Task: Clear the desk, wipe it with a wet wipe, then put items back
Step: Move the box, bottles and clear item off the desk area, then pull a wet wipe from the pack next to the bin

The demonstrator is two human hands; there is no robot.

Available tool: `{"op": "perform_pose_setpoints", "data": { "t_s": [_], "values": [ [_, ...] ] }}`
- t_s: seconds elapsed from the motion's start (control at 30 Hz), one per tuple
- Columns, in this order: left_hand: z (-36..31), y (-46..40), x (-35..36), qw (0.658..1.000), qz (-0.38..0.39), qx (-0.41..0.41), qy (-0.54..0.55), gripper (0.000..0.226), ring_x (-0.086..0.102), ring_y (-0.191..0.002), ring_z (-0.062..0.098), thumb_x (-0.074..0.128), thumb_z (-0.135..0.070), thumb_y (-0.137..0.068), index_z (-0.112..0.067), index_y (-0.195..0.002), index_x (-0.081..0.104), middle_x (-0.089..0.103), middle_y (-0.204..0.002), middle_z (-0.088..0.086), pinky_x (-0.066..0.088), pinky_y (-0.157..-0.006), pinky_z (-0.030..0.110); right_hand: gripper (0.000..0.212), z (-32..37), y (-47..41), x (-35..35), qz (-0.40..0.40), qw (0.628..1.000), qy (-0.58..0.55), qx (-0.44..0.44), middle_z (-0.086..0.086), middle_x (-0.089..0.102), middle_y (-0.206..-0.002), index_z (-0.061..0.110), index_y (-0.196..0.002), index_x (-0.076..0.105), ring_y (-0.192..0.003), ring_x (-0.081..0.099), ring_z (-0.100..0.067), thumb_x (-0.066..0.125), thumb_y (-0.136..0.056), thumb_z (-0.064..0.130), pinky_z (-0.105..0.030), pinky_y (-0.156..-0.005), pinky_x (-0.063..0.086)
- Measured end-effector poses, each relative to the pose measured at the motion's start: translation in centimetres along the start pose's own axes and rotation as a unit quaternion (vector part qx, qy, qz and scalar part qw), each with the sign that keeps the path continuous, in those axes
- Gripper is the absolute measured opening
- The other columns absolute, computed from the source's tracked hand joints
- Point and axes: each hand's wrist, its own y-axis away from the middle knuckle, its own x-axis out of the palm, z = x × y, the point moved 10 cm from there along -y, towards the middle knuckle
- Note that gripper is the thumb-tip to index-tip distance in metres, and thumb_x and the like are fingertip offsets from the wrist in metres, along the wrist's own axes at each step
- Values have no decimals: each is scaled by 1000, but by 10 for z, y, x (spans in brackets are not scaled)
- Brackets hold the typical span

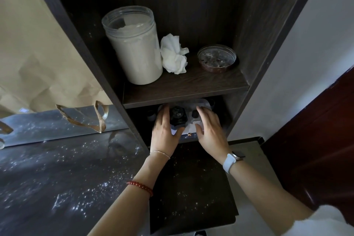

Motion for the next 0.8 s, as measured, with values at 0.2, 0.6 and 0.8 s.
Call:
{"op": "perform_pose_setpoints", "data": {
  "t_s": [0.2,0.6,0.8],
  "values": [
    [15,67,2,996,-21,30,-75,54,43,-123,32,42,-38,-79,-14,-128,41,49,-130,14,38,-99,47,41,-10,75,3,-33,999,17,38,-14,52,-128,6,-126,46,-124,41,-26,39,-89,20,-38,-104,37],
    [58,184,83,937,288,108,-165,48,31,-132,27,49,-32,-89,-17,-134,40,41,-140,7,20,-110,43,45,-58,337,12,-1,894,109,434,-19,64,-111,4,-106,63,-108,56,-39,33,-85,29,-57,-89,46],
    [-11,289,154,835,445,282,-159,52,45,-122,33,37,-43,-87,-11,-125,50,50,-132,13,33,-103,49,32,-3,517,-31,-132,753,91,638,-15,58,-124,6,-118,57,-119,48,-34,45,-91,20,-47,-102,35]
  ]
}}
